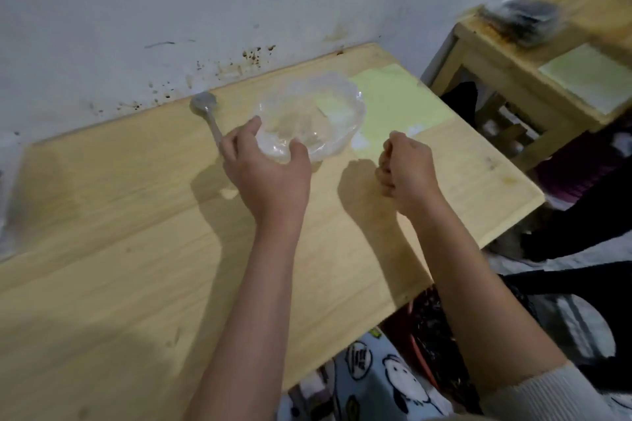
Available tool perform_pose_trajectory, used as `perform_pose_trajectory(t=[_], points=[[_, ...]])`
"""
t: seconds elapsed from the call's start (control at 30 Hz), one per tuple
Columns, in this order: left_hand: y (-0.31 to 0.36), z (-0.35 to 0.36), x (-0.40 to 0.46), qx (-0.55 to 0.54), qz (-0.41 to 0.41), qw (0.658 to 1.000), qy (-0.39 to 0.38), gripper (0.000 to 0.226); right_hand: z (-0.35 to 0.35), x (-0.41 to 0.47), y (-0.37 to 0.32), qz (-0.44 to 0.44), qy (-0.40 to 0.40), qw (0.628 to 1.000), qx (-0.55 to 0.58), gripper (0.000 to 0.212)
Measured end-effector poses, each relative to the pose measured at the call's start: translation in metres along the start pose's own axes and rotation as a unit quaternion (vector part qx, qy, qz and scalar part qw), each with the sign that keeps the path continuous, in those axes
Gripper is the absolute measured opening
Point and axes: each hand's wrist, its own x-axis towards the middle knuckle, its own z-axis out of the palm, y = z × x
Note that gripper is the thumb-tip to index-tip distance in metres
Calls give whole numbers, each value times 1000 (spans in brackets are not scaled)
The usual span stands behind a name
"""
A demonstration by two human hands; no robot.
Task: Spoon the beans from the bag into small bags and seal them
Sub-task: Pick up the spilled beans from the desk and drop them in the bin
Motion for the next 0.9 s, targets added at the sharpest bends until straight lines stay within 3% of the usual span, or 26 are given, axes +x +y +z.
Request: perform_pose_trajectory(t=[0.3,0.57,0.77,0.9], points=[[68,49,-122,-30,91,981,-171,47,-173,-38,15,-107,175,979,-20,20],[93,82,-238,-31,153,943,-294,45,-317,-79,70,19,262,961,85,24],[34,116,-308,72,142,902,-401,48,-368,-88,153,122,310,938,93,20],[-20,148,-334,181,128,881,-418,47,-374,-81,214,204,303,920,140,21]])
